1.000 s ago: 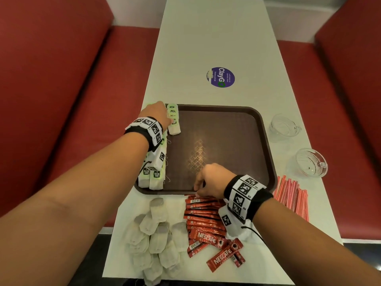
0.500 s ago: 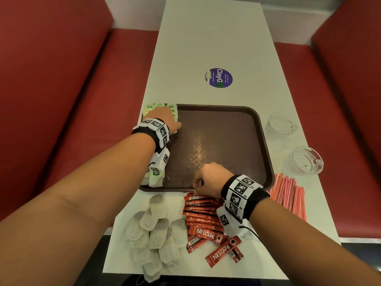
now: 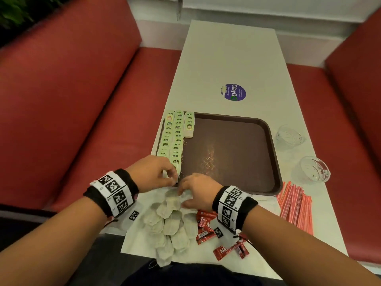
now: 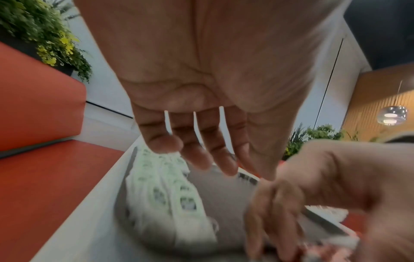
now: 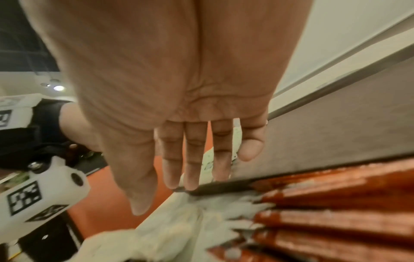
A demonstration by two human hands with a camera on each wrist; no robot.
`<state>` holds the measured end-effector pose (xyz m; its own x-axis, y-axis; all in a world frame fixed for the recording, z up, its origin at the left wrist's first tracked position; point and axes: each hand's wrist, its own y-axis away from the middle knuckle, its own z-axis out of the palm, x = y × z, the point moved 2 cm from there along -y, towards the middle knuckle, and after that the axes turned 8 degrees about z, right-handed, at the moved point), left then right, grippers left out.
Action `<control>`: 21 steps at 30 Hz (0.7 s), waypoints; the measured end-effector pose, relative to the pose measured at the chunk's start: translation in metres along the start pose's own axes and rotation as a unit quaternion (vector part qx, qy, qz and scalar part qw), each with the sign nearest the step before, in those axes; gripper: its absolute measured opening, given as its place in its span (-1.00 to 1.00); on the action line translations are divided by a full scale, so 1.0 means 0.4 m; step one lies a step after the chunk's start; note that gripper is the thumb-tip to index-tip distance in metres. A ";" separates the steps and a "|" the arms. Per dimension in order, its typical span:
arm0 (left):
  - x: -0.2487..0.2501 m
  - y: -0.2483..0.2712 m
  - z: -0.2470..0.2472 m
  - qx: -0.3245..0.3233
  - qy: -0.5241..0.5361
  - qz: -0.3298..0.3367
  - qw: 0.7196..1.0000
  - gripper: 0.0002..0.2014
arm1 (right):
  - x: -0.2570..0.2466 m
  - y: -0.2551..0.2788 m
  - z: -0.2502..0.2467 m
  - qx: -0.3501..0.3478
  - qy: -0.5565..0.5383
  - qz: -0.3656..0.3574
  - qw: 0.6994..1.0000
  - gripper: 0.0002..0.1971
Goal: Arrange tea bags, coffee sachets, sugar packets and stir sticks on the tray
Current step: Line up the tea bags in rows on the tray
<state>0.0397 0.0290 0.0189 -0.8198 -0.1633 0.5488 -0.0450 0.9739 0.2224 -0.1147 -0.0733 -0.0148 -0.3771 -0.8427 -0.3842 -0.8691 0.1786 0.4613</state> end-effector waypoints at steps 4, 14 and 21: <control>-0.034 0.084 0.073 -0.064 -0.006 -0.024 0.998 -0.82 | -0.035 -0.026 0.045 -0.004 0.032 -0.033 0.999 -0.65; -0.047 0.141 0.164 -0.067 0.002 -0.040 0.997 -0.64 | -0.047 -0.056 0.073 -0.006 0.148 -0.047 0.988 -0.68; -0.047 0.132 0.173 -0.038 -0.012 -0.046 0.998 -0.78 | -0.045 -0.058 0.073 0.002 0.145 -0.036 0.989 -0.74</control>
<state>0.0133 0.0944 -0.0356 -0.8278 -0.2459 0.5042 -0.0772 0.9402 0.3319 -0.0970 -0.0476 -0.0420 -0.2063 -0.9637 -0.1698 -0.8923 0.1140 0.4367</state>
